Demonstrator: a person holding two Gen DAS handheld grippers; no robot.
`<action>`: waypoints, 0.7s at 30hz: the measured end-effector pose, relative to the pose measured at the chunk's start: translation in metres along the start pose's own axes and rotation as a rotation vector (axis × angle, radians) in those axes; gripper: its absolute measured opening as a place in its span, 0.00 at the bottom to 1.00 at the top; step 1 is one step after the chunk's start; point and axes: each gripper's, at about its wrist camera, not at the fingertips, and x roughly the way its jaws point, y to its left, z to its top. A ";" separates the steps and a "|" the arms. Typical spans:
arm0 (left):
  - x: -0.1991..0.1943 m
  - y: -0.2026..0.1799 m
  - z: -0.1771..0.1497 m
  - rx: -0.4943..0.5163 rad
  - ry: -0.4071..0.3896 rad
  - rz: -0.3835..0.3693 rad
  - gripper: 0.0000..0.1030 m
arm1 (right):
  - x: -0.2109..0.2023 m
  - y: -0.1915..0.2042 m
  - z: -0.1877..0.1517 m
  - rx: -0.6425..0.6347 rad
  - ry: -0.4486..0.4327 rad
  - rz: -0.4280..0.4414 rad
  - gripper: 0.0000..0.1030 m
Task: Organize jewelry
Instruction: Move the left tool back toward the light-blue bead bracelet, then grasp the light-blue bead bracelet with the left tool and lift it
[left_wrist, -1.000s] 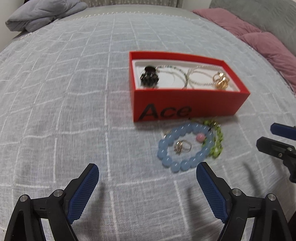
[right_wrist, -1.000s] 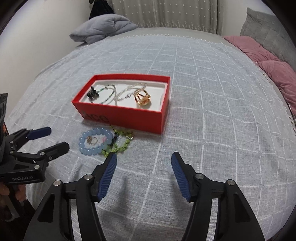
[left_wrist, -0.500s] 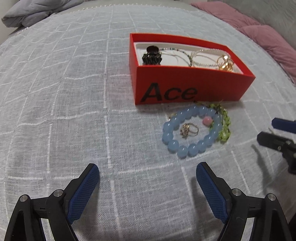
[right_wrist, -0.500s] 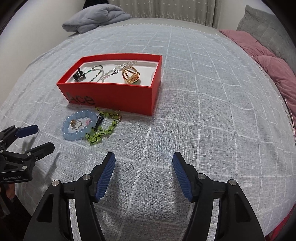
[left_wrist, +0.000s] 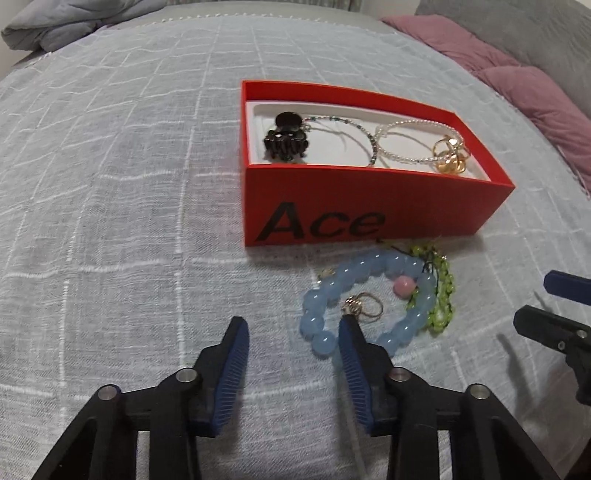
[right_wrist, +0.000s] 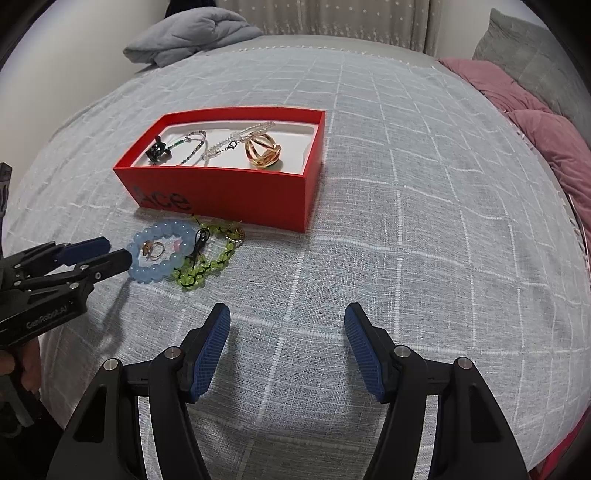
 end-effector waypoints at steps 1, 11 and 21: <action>0.001 -0.002 0.000 0.004 0.002 0.001 0.37 | -0.001 -0.001 0.000 0.002 -0.001 0.002 0.65; 0.014 -0.020 0.005 0.063 0.011 0.051 0.25 | -0.001 -0.004 0.000 0.010 -0.001 0.001 0.65; 0.003 -0.014 0.004 0.045 -0.011 0.022 0.08 | 0.005 -0.004 0.000 0.015 0.009 -0.010 0.65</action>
